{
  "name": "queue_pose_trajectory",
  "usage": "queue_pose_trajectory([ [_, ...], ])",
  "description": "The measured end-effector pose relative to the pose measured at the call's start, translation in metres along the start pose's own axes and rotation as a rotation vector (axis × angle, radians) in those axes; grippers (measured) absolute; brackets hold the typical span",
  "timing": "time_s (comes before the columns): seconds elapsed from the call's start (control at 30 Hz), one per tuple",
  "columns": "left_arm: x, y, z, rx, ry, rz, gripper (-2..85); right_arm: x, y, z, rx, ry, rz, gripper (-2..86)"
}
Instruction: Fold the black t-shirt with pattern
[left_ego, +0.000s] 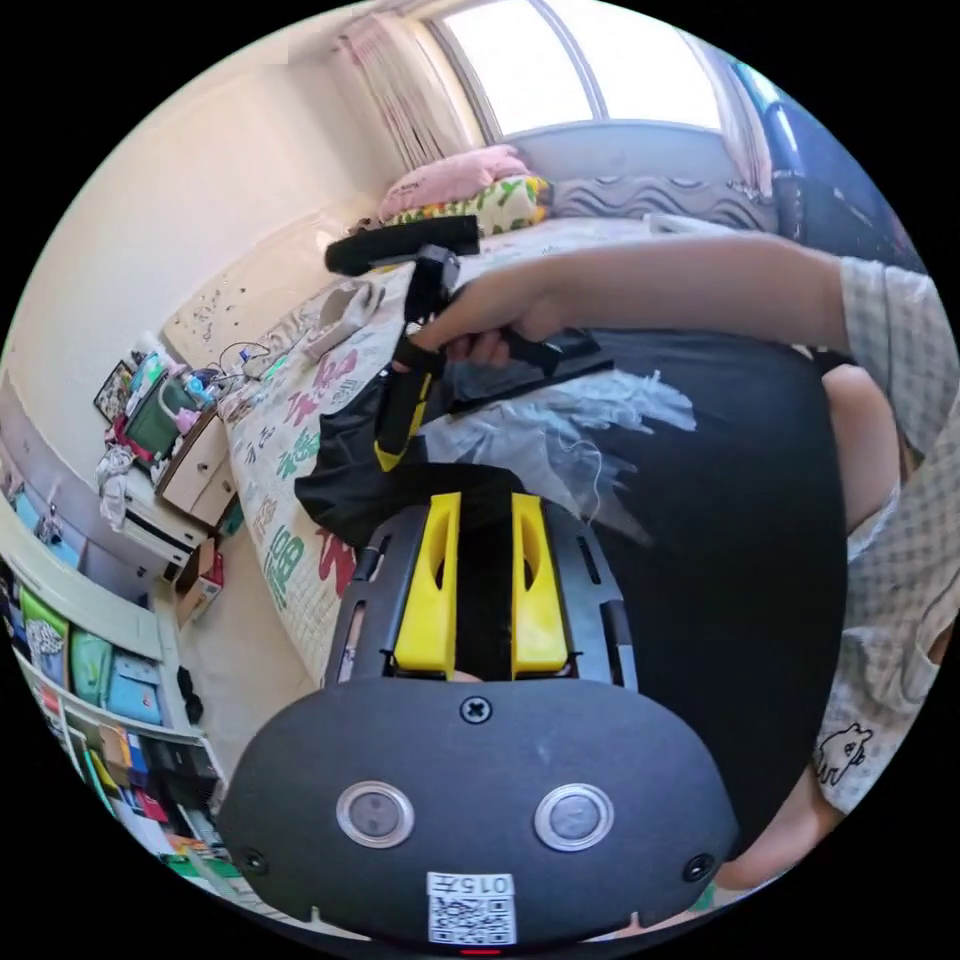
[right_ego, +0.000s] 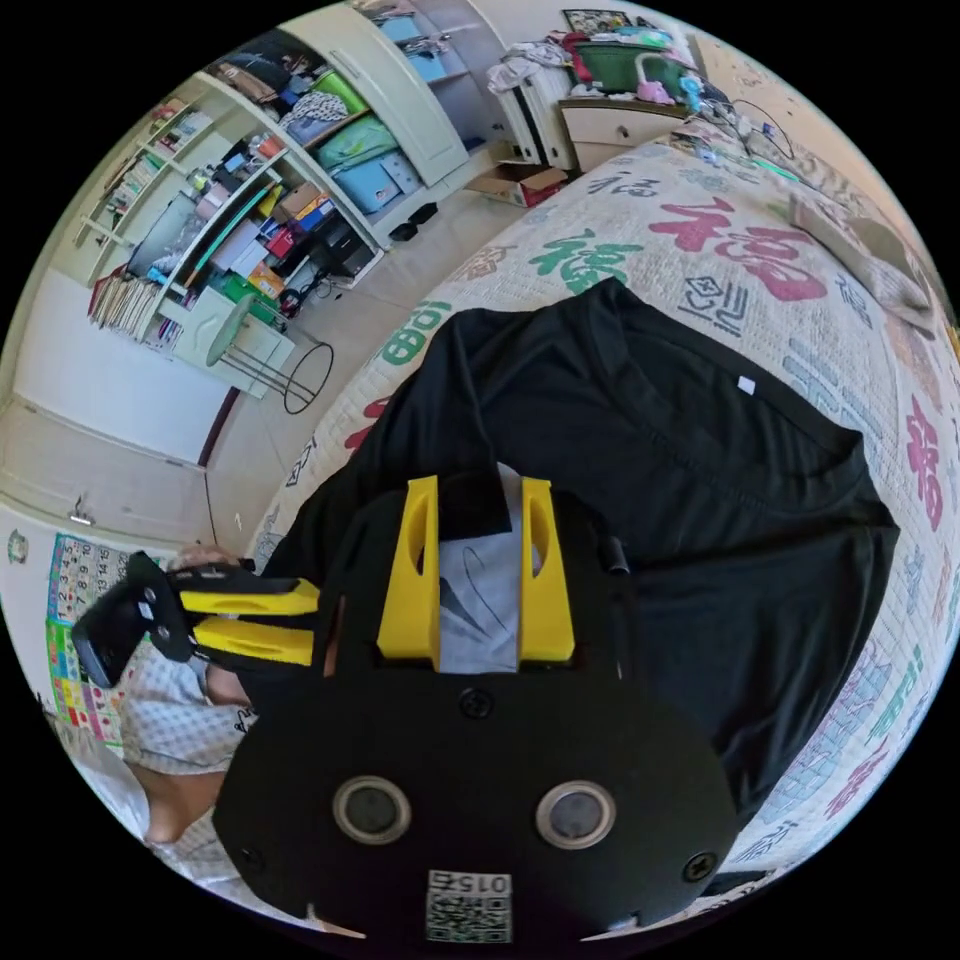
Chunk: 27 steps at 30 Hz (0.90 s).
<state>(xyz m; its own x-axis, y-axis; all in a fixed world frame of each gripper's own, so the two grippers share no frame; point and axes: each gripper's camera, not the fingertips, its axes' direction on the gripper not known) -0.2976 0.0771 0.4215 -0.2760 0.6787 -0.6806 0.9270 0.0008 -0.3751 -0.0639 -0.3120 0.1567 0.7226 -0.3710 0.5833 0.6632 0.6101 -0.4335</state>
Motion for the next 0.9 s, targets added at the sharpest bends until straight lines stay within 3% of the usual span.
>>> queue_pose_trajectory([
  [0.13, 0.003, -0.009, 0.042, -0.087, -0.014, -0.046, 1.0, 0.007, -0.004, -0.033, 0.04, -0.052, 0.017, 1.2],
  [0.33, -0.024, 0.01, -0.012, 0.211, -0.031, -0.284, -0.2, -0.01, 0.006, -0.128, 0.258, -0.07, -0.075, -0.4],
  [0.43, -0.015, 0.003, -0.027, 0.283, -0.008, -0.266, 0.5, -0.008, 0.026, -0.17, 0.318, -0.072, -0.103, -0.5],
  [0.5, 0.0, -0.009, -0.016, 0.244, 0.01, -0.203, 2.5, 0.002, 0.038, -0.188, 0.336, -0.072, -0.082, -0.5],
  [0.63, 0.042, -0.049, 0.058, -0.013, 0.031, -0.042, 7.9, 0.035, 0.055, -0.206, 0.32, -0.1, 0.023, -0.5],
  [0.73, 0.059, -0.067, 0.101, -0.122, -0.136, 0.027, 4.5, 0.045, 0.064, -0.212, 0.318, -0.124, 0.05, -0.5],
  [0.9, 0.043, -0.065, 0.091, -0.054, -0.138, -0.054, 1.7, 0.052, 0.076, -0.232, 0.327, -0.146, 0.044, -0.5],
])
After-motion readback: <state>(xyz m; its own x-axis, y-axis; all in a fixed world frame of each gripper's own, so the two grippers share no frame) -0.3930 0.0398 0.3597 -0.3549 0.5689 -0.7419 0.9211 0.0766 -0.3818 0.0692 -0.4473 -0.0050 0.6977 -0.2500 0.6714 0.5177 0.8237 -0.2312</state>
